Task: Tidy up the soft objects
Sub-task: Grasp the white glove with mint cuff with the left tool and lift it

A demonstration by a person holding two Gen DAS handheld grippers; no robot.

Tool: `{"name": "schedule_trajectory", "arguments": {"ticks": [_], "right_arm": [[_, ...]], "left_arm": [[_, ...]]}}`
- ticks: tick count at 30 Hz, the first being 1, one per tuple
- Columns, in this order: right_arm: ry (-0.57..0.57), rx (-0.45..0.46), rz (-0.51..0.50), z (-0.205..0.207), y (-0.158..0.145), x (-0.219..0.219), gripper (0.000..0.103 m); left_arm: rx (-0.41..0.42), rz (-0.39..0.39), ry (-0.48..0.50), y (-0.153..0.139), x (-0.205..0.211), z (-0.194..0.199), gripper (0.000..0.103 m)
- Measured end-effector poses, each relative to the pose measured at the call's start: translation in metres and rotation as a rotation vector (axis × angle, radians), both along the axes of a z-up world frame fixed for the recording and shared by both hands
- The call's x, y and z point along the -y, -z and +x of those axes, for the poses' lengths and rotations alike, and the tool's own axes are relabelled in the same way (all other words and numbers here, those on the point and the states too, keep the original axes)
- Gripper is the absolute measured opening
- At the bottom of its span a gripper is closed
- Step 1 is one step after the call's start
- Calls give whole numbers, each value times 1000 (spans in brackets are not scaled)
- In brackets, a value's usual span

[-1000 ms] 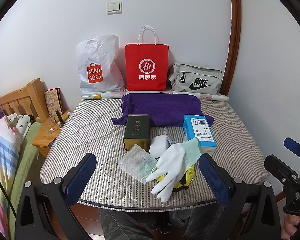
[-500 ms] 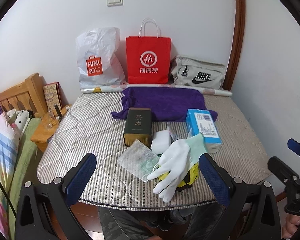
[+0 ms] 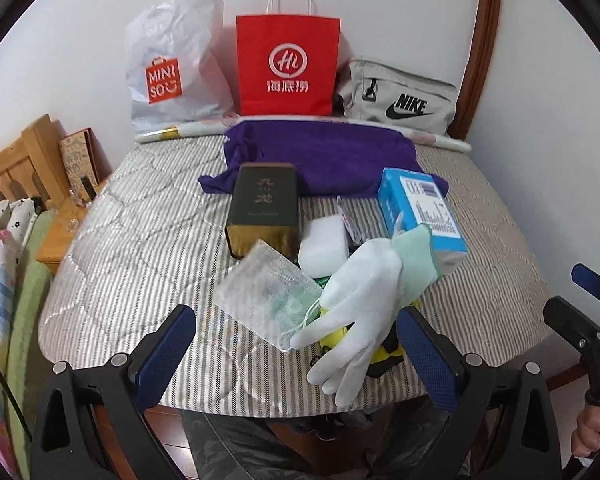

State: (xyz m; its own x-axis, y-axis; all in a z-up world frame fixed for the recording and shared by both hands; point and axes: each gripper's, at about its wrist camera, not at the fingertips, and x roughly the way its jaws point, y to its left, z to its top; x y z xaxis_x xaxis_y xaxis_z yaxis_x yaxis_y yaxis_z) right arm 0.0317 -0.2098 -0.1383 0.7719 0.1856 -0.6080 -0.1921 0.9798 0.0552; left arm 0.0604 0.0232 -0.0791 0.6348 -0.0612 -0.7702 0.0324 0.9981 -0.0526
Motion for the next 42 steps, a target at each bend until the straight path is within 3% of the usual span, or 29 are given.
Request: {"name": "schedule_trajectory", "arguments": {"ticks": [5,8,10,12,20,26,29,31,33,39,42], "right_arm": [[-7,-23,-6,16,20,3,103],[-14,-48,-34,26,33,1,103],[-20,-64,-38,32,41,2,103],[-26,-79,-29,38,48,2,103],[-45,-115,23,57,69,12,103],[-26,-138,63,69,81,26,103],[-21,-156,91,73,85,31,103],[-21,-155,95,75,87,33,103],[-21,-154,92,76,87,33,103],[-34,-145,97,77,88,28,103],[-47,-153,97,79,90,21,103]], "left_arm": [[-27,-48,28,23,7,16,100],[-29,-26,83,35,24,22,100],[-30,13,122,43,37,25,90],[-29,29,157,49,48,28,87],[-66,25,217,62,67,50,87],[-40,33,224,66,78,60,83],[-39,53,233,70,83,67,72],[-46,70,238,74,85,71,43],[-52,48,243,74,83,71,29],[28,-50,255,52,61,63,18],[50,-44,233,42,51,65,15]]}}
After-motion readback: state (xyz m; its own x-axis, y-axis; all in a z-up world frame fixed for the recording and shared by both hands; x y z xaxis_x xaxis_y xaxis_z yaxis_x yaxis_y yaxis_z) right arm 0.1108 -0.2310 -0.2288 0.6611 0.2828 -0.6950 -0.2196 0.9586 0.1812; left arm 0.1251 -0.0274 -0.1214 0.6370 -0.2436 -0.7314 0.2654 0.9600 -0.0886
